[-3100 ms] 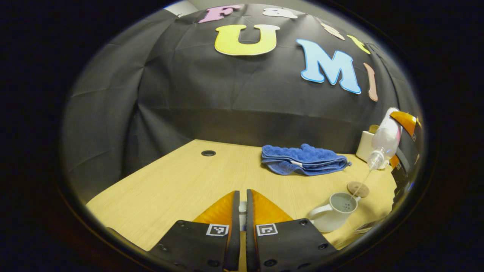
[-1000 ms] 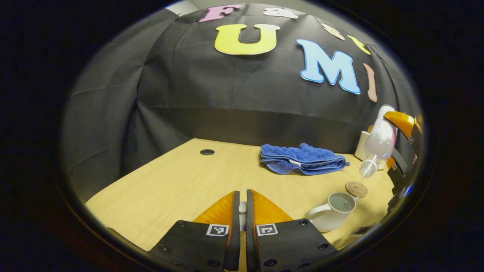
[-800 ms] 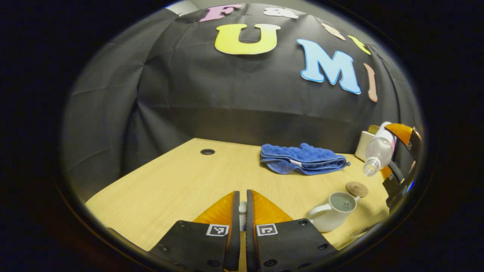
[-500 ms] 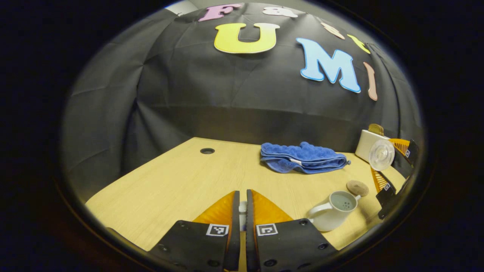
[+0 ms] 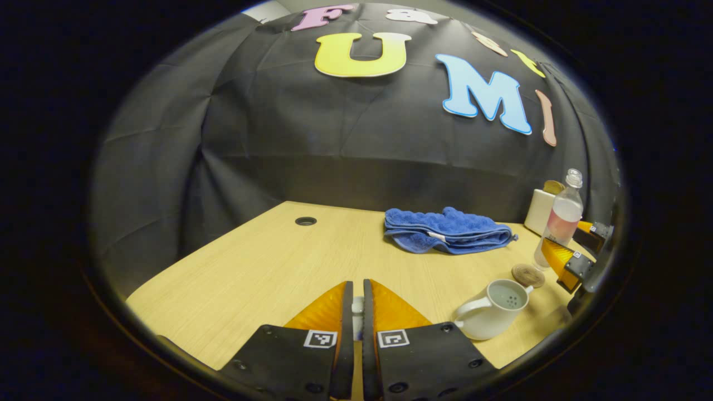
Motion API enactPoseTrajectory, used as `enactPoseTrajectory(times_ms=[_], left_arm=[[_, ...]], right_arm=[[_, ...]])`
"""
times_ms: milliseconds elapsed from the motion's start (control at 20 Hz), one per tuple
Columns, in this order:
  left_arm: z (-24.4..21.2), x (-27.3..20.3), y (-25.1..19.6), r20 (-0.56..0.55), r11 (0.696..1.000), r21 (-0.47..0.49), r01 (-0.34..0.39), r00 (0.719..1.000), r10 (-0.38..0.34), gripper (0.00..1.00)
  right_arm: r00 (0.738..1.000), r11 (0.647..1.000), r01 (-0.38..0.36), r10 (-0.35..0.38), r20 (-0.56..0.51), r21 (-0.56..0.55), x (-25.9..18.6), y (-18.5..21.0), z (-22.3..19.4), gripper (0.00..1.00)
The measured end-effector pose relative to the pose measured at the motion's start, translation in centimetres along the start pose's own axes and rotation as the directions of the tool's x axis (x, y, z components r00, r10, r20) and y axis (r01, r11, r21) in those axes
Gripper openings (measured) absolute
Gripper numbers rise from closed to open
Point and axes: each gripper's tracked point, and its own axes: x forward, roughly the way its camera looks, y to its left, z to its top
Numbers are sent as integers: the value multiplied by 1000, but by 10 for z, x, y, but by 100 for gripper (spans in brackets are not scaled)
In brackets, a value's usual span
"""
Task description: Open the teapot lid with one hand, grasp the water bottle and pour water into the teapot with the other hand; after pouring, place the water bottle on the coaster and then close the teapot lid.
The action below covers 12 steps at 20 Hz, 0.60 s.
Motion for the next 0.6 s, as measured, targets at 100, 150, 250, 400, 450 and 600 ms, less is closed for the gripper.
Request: enactPoseTrajectory(times_ms=[100, 150, 250, 400, 450, 600], left_arm=[[-1, 1, 0, -1, 1000, 0, -1, 1000, 1, 13], [-1, 1, 1, -1, 1000, 1, -2, 1000, 2, 12], [-2, 1, 1, -5, 1000, 1, -2, 1000, 2, 13], [-4, 3, -1, -11, 1000, 5, -2, 1000, 2, 13], [-4, 3, -1, -11, 1000, 6, -1, 1000, 2, 13], [-5, 3, 0, -13, 1000, 7, -3, 1000, 3, 13]], right_arm=[[1000, 991, -23, 26, -17, 131, 6, 0, -6, 78], [999, 984, -22, 27, -27, 174, 9, -2, -10, 78], [999, 971, -28, 39, -39, 239, 13, -5, -13, 78], [997, 951, -44, 62, -50, 306, 16, -5, -20, 78], [996, 950, -47, 67, -54, 310, 17, -4, -22, 78], [995, 947, -43, 68, -71, 317, 20, -5, -27, 78]])
